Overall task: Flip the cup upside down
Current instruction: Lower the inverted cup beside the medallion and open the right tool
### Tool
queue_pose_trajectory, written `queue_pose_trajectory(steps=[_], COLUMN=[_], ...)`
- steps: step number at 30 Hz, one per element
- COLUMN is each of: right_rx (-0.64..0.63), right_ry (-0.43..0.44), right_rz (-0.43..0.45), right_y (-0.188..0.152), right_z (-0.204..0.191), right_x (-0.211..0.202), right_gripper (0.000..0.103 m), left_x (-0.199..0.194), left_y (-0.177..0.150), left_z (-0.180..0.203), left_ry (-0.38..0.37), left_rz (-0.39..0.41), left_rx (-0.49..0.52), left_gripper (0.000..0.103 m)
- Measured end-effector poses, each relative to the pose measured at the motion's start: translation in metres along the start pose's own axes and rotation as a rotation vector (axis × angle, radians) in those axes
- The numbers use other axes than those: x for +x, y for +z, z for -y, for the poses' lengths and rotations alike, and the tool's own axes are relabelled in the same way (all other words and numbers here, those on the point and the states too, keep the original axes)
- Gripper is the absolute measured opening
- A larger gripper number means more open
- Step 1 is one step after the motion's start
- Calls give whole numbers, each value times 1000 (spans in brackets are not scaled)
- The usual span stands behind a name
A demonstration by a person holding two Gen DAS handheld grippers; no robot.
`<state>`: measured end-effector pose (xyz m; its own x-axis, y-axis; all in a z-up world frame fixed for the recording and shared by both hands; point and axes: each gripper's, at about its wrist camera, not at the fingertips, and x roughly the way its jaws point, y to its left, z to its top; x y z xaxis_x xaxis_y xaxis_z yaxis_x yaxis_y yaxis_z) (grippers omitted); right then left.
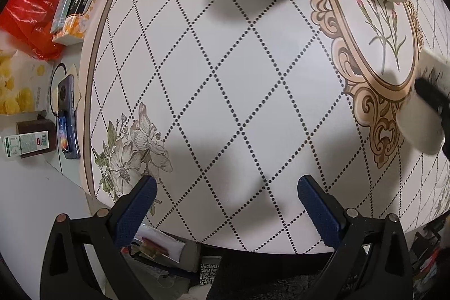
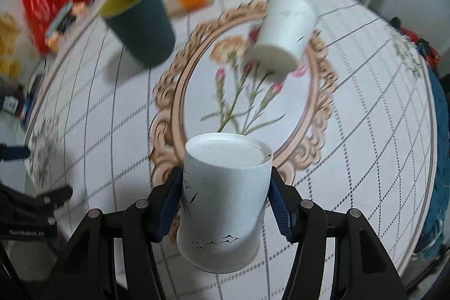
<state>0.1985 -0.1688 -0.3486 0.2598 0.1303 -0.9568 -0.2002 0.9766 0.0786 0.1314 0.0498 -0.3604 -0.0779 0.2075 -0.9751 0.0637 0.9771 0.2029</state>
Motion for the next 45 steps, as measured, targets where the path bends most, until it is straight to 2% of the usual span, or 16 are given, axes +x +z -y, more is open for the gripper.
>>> queue_pose_trajectory(steps=[2,4,6,10,13,17,20,22,24,25,29,32,35,39,45], right_rx=[8,5,-14,-58,-80,-65,-33,-20,18,36,130,225,318,396,438], right_ry=[-7,-14,-19,-38,-42,-29,-18,-24,-21,-19,-48,-122,-153,-209,-238], right_rz=[77,144,199,241,237,184,148,138,114,105,80,64,50,73,121], right_y=[-19,-11,-25,-41,-48,-54,-59,-60,-60,-60,-69,-82,-94,-109,-126], right_z=[-16,-29,-29,-44,-45,-43,-40,-37,-32,-29,-22,-17,-13,-13,-17], right_x=[-8,-15,-22,-17,-17,-15,-13,-16,-22,-26,-57,-90,-115,-158,-215], right_gripper=[61,61,61,62,62,63,70,77,92,93,94,96,96,96,96], left_x=[-1,-1,-1,-5,-7,-13,-20,-28,-41,-44,-70,-88,-107,-139,-183], left_y=[0,0,-1,-1,-2,-3,-4,-5,-8,-7,-18,-30,-45,-64,-92], left_z=[4,8,12,20,21,23,29,31,34,34,36,35,33,31,32], left_ry=[0,0,2,-6,-28,-54,-83,-96,-102,-106,-130,-141,-152,-161,-163], left_rz=[0,-2,-2,-1,7,29,57,90,129,141,215,267,324,403,479], left_rx=[8,16,23,21,8,-11,-24,-24,-17,-15,8,30,52,82,101], left_gripper=[103,103,103,103,103,103,103,103,103,103,103,103,103,103,103])
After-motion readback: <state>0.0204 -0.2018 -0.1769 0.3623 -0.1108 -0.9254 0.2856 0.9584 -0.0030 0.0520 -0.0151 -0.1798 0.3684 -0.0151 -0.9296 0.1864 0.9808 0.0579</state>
